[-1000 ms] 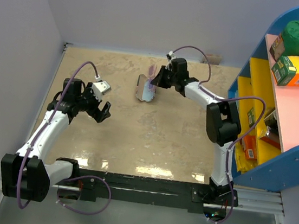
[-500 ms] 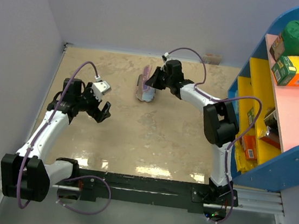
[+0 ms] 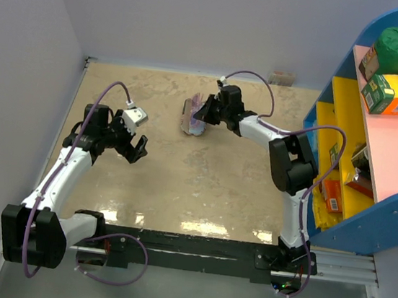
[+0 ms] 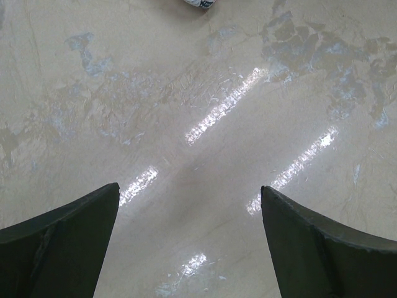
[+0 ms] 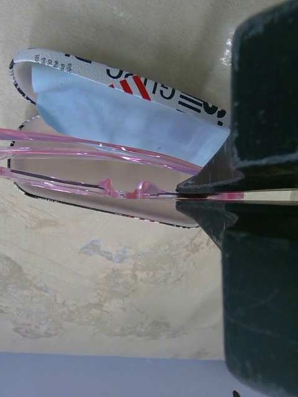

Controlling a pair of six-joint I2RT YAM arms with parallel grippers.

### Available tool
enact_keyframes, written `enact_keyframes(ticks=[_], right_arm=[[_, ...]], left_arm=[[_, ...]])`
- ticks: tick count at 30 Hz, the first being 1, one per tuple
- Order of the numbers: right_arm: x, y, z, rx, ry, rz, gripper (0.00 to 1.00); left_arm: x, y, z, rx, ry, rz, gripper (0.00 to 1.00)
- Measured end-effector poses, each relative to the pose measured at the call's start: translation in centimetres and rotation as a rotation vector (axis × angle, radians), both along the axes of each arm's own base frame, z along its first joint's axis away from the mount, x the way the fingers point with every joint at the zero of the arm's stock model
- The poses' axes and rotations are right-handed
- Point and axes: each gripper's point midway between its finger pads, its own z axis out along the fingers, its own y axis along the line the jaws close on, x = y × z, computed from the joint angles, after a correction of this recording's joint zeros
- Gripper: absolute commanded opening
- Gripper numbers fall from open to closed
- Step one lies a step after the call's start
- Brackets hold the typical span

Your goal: Organize the sunglasses

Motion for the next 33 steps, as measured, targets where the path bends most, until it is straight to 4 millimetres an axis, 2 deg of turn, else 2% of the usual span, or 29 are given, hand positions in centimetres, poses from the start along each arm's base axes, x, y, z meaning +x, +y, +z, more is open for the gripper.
enact_keyframes(ticks=[25,33], right_arm=[[-0.7,-1.1,-3.2,-0.014,0.058,-0.043,0.00],[-0.5,-1.4,-3.1,-0.008,0.055,-0.053,0.00]], left_arm=[[0.2,0.1,-0.1,0.003,0.000,0.003,1.00],[0.2,0.1,-0.1,0.003,0.000,0.003,1.00]])
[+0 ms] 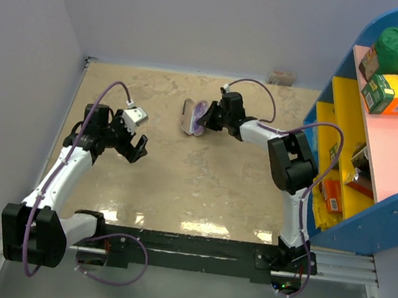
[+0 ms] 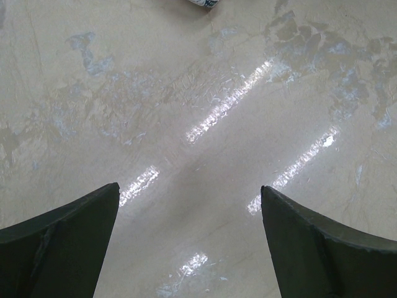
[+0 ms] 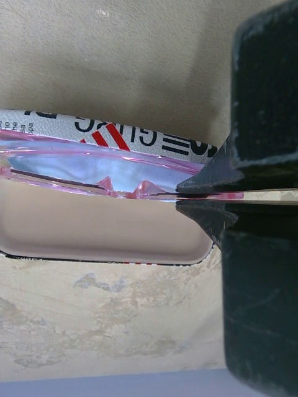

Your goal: Organize the sunglasses

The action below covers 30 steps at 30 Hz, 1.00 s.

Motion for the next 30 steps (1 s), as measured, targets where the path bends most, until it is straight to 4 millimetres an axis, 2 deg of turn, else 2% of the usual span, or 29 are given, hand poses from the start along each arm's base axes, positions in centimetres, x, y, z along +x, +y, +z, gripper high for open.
enact_keyframes(ticks=[13,14,15,18,30], right_arm=[[0.06,-0.01,0.05,0.002,-0.002,-0.001,0.03],[0.06,-0.01,0.05,0.002,-0.002,-0.001,0.06],[0.05,-0.01,0.05,0.002,-0.001,-0.001,0.13],[0.05,0.01,0.06,0.004,0.000,-0.002,0.17],[0.06,0.00,0.08,0.005,0.000,-0.001,0.21]], left_arm=[[-0.01,0.00,-0.02,0.000,0.000,0.000,1.00],[0.00,0.01,0.00,0.000,0.000,0.000,1.00],[0.00,0.01,0.00,0.000,0.000,0.000,1.00],[-0.01,0.01,-0.02,0.000,0.000,0.000,1.00],[0.00,0.02,-0.02,0.001,0.000,0.001,1.00]])
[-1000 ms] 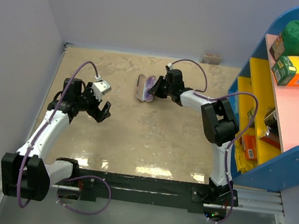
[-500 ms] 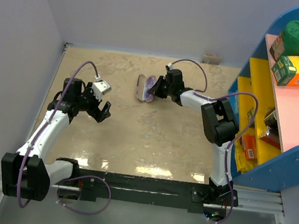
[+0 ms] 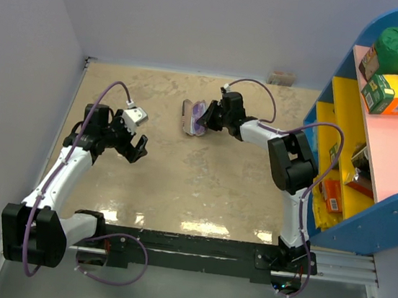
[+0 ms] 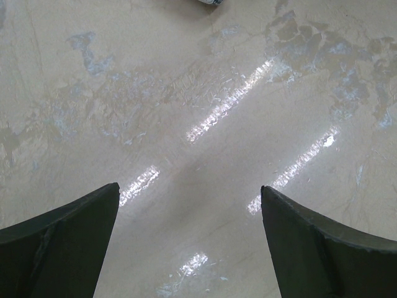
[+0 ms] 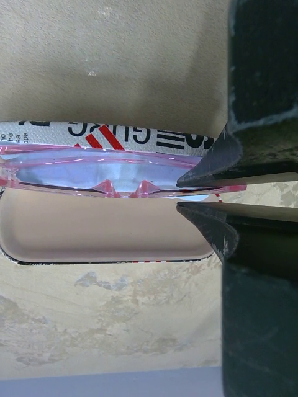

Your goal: Organize the sunglasses

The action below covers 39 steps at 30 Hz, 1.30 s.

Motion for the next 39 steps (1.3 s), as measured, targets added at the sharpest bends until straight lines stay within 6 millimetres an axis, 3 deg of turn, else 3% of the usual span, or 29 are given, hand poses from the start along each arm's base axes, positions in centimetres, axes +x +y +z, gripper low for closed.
enact_keyframes(ticks=[11,20,25,39], right_arm=[[0.1,-0.2,0.3,-0.007,-0.010,-0.005,0.13],[0.5,-0.5,2.6,-0.006,-0.056,-0.023,0.05],[0.6,-0.8,2.4,-0.022,-0.056,-0.031,0.00],[0.1,-1.0,1.4,-0.033,-0.053,-0.025,0.00]], left_arm=[[0.0,0.0,0.0,0.001,0.000,0.001,1.00],[0.0,0.0,0.0,0.001,0.000,0.001,1.00],[0.0,0.0,0.0,0.001,0.000,0.001,1.00],[0.0,0.0,0.0,0.001,0.000,0.001,1.00]])
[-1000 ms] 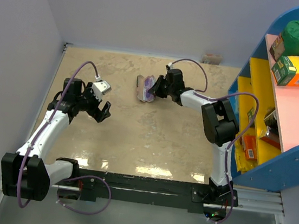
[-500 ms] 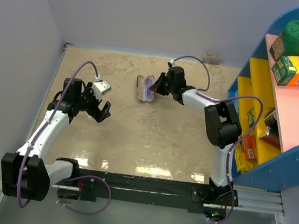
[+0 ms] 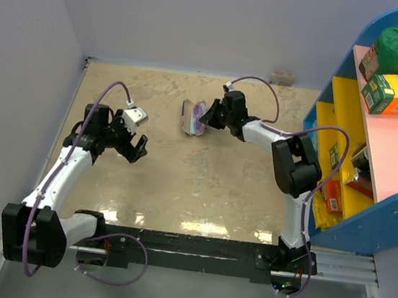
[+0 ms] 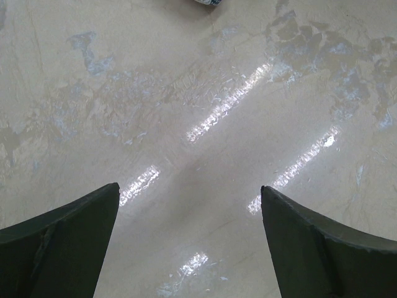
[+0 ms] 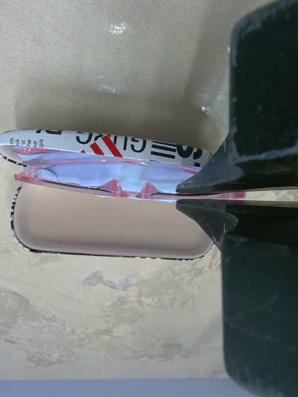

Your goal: Organize the sunglasses

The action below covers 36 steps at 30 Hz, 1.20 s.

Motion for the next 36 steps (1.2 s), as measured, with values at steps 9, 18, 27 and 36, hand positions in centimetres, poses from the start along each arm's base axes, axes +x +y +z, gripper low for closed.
enact_keyframes(ticks=[9,18,27,36], right_arm=[[0.3,0.2,0.4,0.006,-0.024,0.005,0.00],[0.9,0.5,1.3,0.031,-0.069,0.007,0.00],[0.7,0.2,0.5,0.020,-0.062,-0.004,0.00],[0.4,-0.5,0.0,0.002,-0.057,-0.025,0.00]], left_arm=[[0.0,0.0,0.0,0.000,0.000,0.000,1.00],[0.0,0.0,0.0,0.001,0.000,0.001,1.00],[0.0,0.0,0.0,0.001,0.000,0.001,1.00],[0.0,0.0,0.0,0.001,0.000,0.001,1.00]])
